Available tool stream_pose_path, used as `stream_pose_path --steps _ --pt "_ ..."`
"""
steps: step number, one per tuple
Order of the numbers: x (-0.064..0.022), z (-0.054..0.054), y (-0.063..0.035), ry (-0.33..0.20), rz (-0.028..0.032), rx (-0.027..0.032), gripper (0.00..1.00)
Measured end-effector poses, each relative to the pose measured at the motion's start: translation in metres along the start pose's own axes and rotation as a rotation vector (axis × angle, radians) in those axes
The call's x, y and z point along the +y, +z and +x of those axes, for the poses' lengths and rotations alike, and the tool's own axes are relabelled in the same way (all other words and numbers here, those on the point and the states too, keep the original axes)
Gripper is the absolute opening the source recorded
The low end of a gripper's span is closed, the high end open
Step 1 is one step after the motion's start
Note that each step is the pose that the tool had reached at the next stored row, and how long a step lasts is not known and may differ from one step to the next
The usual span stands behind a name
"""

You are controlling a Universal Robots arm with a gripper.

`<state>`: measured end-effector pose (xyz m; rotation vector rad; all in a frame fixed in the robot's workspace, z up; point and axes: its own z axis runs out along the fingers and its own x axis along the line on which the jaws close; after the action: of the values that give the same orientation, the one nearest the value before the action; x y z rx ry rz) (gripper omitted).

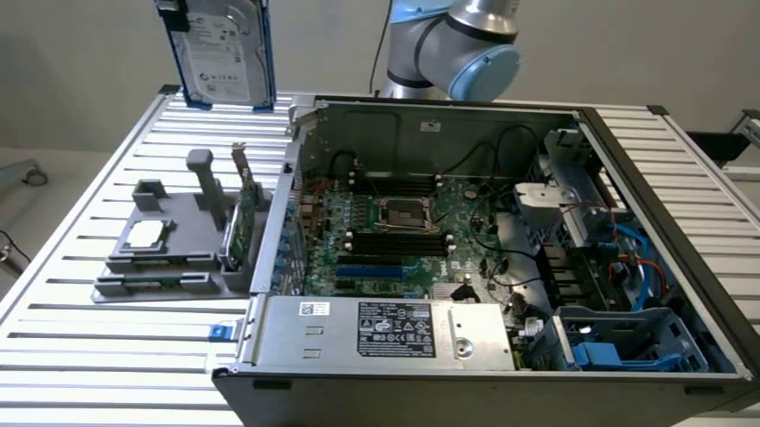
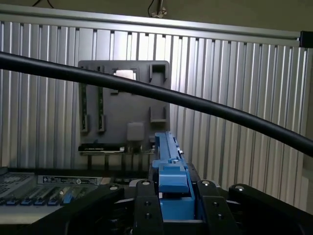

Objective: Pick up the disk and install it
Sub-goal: 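Pick up the disk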

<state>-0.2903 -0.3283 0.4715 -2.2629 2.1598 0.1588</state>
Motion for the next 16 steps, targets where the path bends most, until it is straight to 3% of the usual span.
stream_pose_path --steps 16 --pt "-0.0702 0.030 -0.0185 -0.001 0.0008 -0.0187 0.33"
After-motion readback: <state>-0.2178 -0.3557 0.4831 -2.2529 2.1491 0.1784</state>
